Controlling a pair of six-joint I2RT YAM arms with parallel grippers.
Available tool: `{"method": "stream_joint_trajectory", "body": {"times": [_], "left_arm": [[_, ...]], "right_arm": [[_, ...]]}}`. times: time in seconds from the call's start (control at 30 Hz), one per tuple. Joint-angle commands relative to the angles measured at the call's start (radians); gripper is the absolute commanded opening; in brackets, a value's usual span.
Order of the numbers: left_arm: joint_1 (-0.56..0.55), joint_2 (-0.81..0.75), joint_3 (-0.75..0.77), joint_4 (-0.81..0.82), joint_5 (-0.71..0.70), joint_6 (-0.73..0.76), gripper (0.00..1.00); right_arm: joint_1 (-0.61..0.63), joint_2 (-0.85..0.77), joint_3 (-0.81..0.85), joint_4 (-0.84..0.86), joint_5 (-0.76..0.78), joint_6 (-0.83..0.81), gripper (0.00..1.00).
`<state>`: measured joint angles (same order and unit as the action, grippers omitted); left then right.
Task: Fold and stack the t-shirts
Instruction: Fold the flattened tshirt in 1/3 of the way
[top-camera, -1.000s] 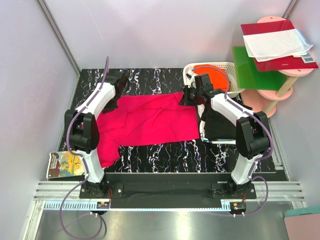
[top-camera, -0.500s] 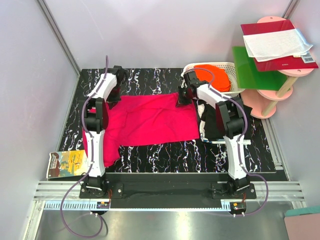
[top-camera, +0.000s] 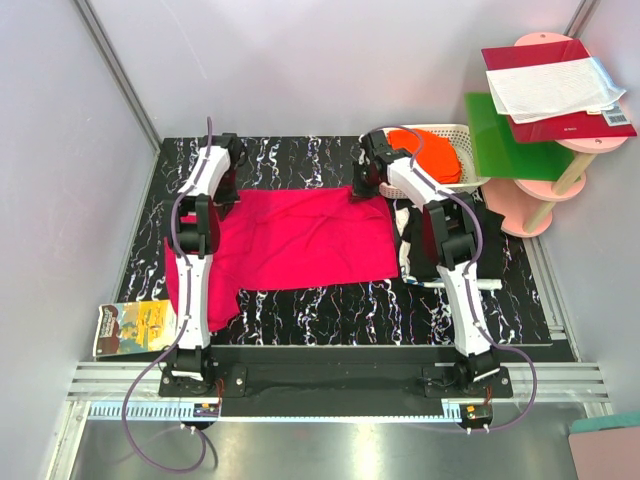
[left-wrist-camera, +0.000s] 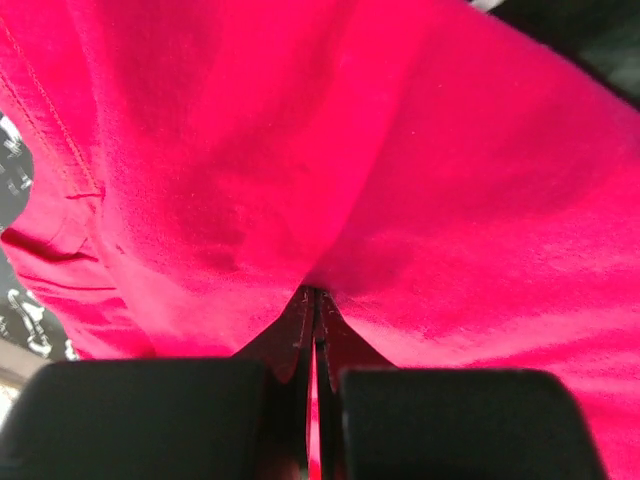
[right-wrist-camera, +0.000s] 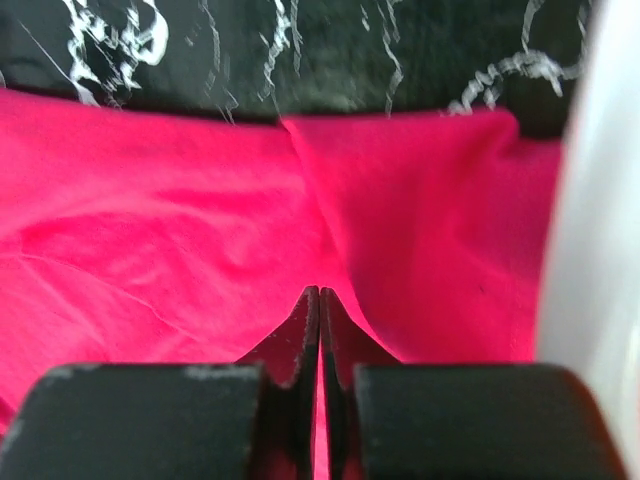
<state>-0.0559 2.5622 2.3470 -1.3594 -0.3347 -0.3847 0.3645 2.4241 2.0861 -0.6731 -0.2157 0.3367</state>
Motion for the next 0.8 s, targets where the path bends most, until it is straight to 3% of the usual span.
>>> {"method": "stream_joint_trajectory", "body": {"times": [0.0,0.1,0.2,0.47,0.5,0.53,0.63,0.67,0.77], "left_arm": [[0.024,0.039,0.089,-0.049,0.063,0.006,0.00],[0.053,0.058,0.115,-0.015,0.127,0.000,0.00],[0.091,0.059,0.120,0.042,0.207,-0.019,0.00],[0.142,0.024,0.130,0.270,0.413,-0.051,0.00],[0.142,-0.018,0.111,0.296,0.439,-0.048,0.00],[0.142,-0.054,0.082,0.325,0.466,-0.043,0.00],[0.142,-0.264,-0.105,0.451,0.546,-0.031,0.31],[0.142,-0.383,-0.202,0.500,0.559,-0.033,0.59],[0.143,-0.595,-0.354,0.530,0.595,-0.005,0.82]], "right_arm": [[-0.002,-0.005,0.072,0.007,-0.037,-0.033,0.19],[-0.001,-0.127,-0.044,0.159,-0.071,-0.059,0.36],[-0.002,-0.287,-0.223,0.298,-0.077,-0.064,0.61],[-0.001,-0.572,-0.556,0.435,-0.103,-0.087,0.91],[-0.001,-0.595,-0.616,0.467,-0.099,-0.087,0.99],[0.001,-0.621,-0.644,0.483,-0.096,-0.088,1.00],[-0.001,-0.706,-0.717,0.510,-0.099,-0.094,1.00],[-0.001,-0.741,-0.733,0.514,-0.102,-0.096,1.00],[-0.001,-0.809,-0.790,0.506,-0.106,-0.087,1.00]]}}
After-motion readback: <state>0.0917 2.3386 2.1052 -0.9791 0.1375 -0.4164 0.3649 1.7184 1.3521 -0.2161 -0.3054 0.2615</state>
